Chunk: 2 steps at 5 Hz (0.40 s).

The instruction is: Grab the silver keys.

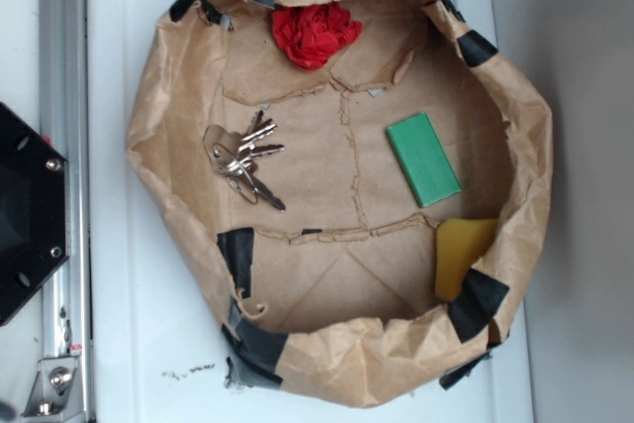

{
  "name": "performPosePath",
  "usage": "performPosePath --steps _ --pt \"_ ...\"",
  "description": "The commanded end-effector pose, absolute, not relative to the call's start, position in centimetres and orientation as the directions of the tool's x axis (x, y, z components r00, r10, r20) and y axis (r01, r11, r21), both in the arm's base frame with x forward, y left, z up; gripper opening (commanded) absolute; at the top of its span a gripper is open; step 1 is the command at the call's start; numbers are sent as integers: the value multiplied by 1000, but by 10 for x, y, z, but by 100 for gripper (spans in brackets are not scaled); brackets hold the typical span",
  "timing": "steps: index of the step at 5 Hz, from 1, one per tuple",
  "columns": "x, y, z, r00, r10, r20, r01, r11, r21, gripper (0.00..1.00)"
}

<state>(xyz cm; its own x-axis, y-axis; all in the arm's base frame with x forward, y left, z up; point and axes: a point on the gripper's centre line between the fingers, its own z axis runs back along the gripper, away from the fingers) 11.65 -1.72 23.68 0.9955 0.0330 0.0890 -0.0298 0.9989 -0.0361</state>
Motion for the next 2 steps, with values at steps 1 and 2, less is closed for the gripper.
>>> performPosePath --steps 1,2 --pt "116 -17 237 995 33 89 -30 999 -36 100" --pt "139 -22 232 993 -49 108 46 999 28 100"
